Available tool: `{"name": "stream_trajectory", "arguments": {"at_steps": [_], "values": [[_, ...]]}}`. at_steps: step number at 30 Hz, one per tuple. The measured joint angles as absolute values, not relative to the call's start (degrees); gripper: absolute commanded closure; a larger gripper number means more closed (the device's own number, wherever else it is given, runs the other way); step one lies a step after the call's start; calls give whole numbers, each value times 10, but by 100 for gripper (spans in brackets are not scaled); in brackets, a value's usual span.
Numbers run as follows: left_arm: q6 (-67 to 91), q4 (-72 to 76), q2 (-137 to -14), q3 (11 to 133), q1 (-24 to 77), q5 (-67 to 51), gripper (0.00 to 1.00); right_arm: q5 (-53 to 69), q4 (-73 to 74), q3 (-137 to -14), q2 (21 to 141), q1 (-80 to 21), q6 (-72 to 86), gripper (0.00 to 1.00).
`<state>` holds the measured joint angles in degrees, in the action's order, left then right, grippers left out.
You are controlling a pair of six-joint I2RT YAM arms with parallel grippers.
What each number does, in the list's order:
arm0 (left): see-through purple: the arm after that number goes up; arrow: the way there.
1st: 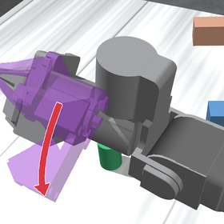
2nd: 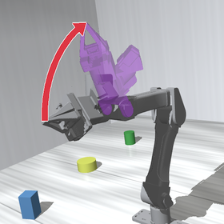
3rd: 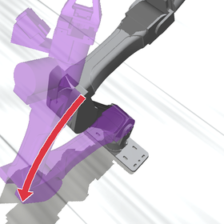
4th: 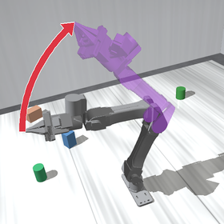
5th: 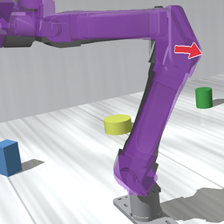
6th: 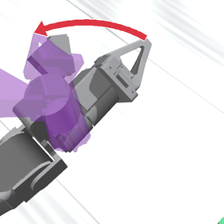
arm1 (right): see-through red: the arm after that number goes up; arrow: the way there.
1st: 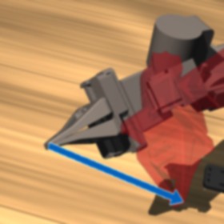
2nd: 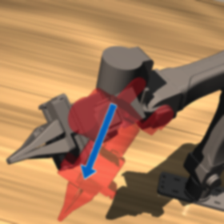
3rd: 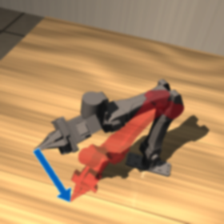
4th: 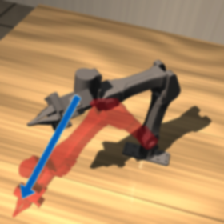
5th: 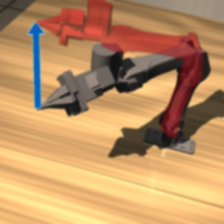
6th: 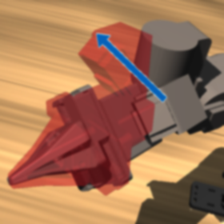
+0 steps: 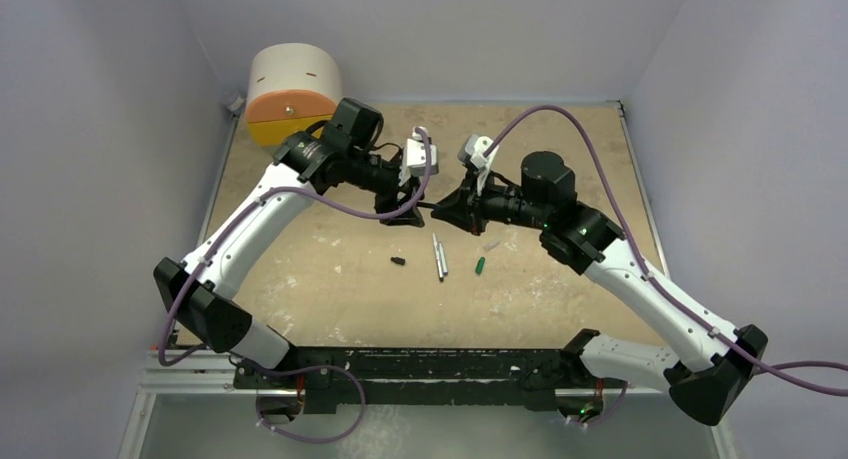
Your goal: Insert the pens into the pen caps
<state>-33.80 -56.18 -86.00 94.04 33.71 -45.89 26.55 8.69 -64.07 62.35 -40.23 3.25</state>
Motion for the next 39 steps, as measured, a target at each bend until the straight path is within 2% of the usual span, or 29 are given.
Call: {"name": "stream_trajectory", "arguments": {"at_steps": [5, 8, 9, 13, 14, 17, 18, 21, 25, 27, 33, 38, 39], "values": [[-332, -556, -888, 941, 346, -461, 63, 268, 87, -641, 633, -402, 32, 100], [-328, -556, -893, 941, 350, -462, 94, 265, 88, -641, 636, -402, 30, 100], [-329, -557, -893, 941, 351, -464, 100, 265, 87, -641, 636, -401, 29, 100], [-358, -574, -888, 941, 354, -484, 100, 276, 91, -644, 636, -396, 27, 100], [-359, -574, -887, 941, 354, -485, 100, 277, 91, -645, 636, -396, 27, 92], [-358, -572, -884, 940, 354, -488, 100, 276, 86, -646, 636, -397, 30, 54], [-356, -572, -884, 940, 354, -489, 100, 272, 83, -646, 636, -397, 35, 46], [-333, -551, -884, 940, 354, -489, 100, 231, 57, -639, 630, -401, 46, 35], [-272, -484, -873, 913, 354, -487, 100, 167, 16, -601, 567, -402, 63, 32], [-209, -404, -851, 864, 354, -482, 100, 131, -24, -570, 512, -402, 79, 32], [43, -66, -773, 696, 355, -435, 100, 46, -186, -454, 359, -402, 159, 37], [200, 176, -761, 645, 373, -402, 100, 40, -279, -415, 374, -402, 216, 43], [220, 209, -759, 639, 380, -400, 100, 42, -287, -413, 385, -402, 223, 47]]}}
